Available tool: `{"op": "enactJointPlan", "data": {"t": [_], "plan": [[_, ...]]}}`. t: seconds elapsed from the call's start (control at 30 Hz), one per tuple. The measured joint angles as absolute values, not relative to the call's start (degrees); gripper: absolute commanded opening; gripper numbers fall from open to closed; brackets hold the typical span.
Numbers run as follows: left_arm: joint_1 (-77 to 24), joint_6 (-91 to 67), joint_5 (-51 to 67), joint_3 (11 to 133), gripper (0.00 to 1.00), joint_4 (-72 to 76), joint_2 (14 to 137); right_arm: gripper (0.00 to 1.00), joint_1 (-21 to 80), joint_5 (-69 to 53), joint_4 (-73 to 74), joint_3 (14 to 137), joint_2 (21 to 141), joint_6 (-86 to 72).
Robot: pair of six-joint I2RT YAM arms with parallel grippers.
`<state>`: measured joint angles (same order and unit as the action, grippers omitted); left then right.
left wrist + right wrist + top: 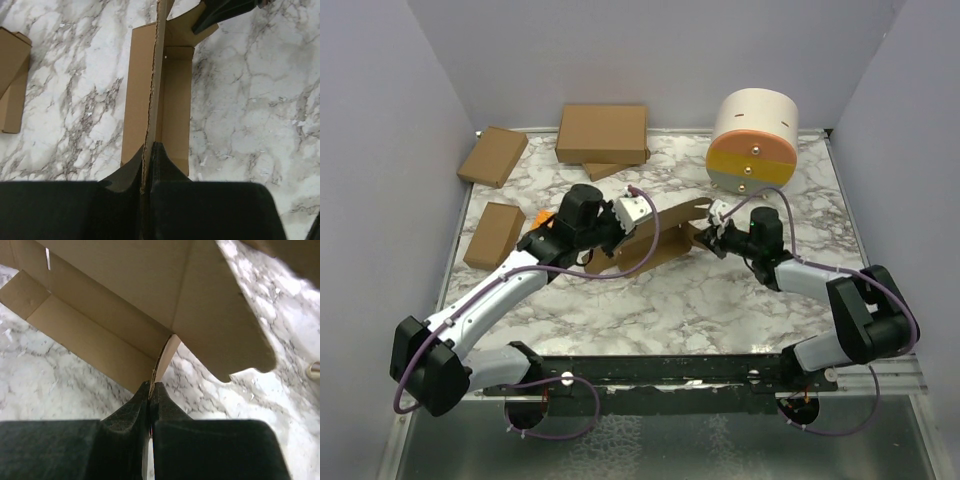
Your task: Fold the paper box
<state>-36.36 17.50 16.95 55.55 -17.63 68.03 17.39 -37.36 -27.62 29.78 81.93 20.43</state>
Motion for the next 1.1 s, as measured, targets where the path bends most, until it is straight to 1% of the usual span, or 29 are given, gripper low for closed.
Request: {"op": "enactJointPlan", "data": {"t": [0.23, 0.37, 0.67, 0.87, 1.03, 1.1], "plan": [[-33.69, 20.25, 15.03, 55.40, 0.00, -17.19, 68.25, 0.01, 25.87, -25.08, -36.32, 29.76, 86.78, 18.65], [-32.18, 20.53, 15.38, 53.89, 0.00, -15.90, 68.12, 0.01, 26.74, -21.67, -37.47, 29.76, 87.13, 15.42], [-30.37, 21.41, 20.56, 49.69, 0.00, -14.81, 65.25, 0.06, 27.07, -21.47, -38.59, 28.95, 87.13, 7.29], [-30.37, 21.32, 23.83, 47.51, 0.00, -14.68, 63.92, 0.14, 27.18, -21.63, -41.12, 26.79, 87.11, 4.62], [-30.37, 20.91, 25.08, 47.33, 0.00, -15.18, 63.24, 0.22, 27.38, -22.87, -40.75, 26.33, 86.54, 4.25], [-30.37, 20.69, 25.30, 47.33, 0.00, -15.42, 62.89, 0.23, 27.42, -23.70, -40.07, 26.06, 85.71, 4.34]]}}
